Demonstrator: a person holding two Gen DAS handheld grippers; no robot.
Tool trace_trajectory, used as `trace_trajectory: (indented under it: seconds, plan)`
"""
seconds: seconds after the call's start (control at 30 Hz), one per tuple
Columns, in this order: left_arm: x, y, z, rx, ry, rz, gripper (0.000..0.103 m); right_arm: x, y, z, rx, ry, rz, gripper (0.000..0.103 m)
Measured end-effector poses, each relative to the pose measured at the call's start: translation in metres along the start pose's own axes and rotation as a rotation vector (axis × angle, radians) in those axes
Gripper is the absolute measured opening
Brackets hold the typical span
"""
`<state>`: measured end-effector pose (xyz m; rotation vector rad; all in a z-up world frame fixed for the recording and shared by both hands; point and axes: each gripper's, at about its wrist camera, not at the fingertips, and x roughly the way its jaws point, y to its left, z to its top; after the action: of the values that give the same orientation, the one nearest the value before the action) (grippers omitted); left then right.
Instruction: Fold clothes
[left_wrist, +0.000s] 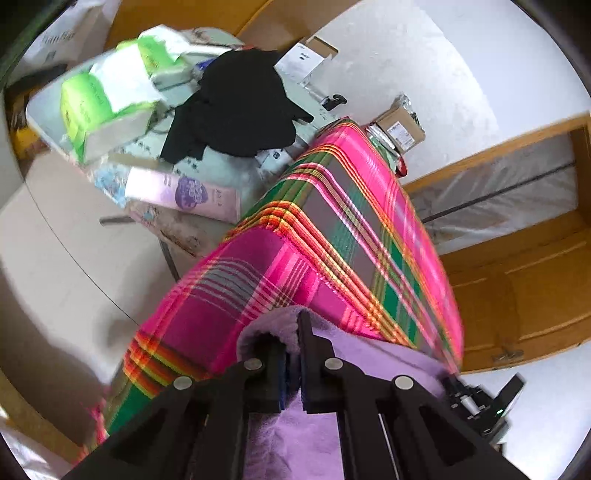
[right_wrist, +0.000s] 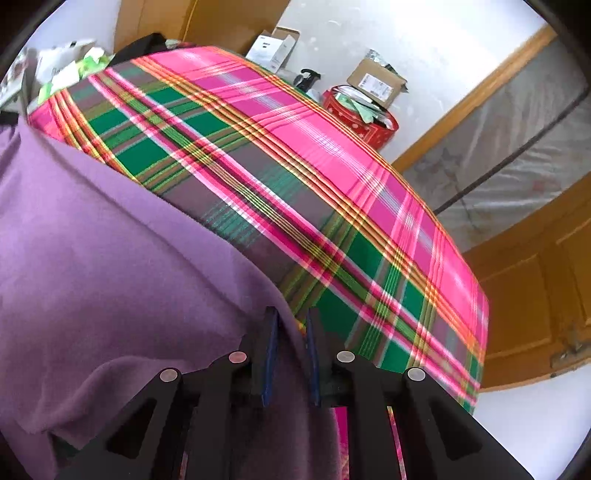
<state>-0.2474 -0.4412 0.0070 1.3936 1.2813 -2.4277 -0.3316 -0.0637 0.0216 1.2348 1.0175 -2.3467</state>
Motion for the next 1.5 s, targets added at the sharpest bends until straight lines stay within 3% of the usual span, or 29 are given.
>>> trace_trajectory:
  seconds: [0.23, 0.6, 0.7, 0.97, 1.23, 1.43, 1.5]
  plan:
    - [-0.008, -0.005, -0.005, 0.025, 0.024, -0.005, 0.007, -0.01, -0.022, 0.0, 0.107, -0.044, 0.053, 0.015]
    - [-0.063, -0.018, -0.036, 0.061, 0.004, 0.033, 0.024, -0.075, -0.051, -0.028, 0.217, -0.102, 0.078, 0.02]
    - [-0.082, -0.021, -0.053, 0.077, 0.006, 0.028, 0.025, -0.1, -0.059, -0.049, 0.259, -0.129, 0.085, 0.021]
    - [-0.122, -0.05, -0.124, 0.208, 0.021, -0.006, 0.028, -0.154, -0.071, -0.148, 0.437, -0.16, 0.1, 0.023]
    - [-0.106, -0.091, -0.199, 0.381, 0.089, -0.024, 0.029, -0.167, -0.054, -0.243, 0.555, -0.134, 0.112, 0.028]
    - [-0.081, -0.124, -0.244, 0.455, 0.149, -0.07, 0.029, -0.154, -0.053, -0.286, 0.644, -0.098, 0.141, 0.028]
    - [-0.072, -0.135, -0.257, 0.456, 0.176, -0.12, 0.029, -0.151, -0.055, -0.297, 0.691, -0.104, 0.178, 0.029]
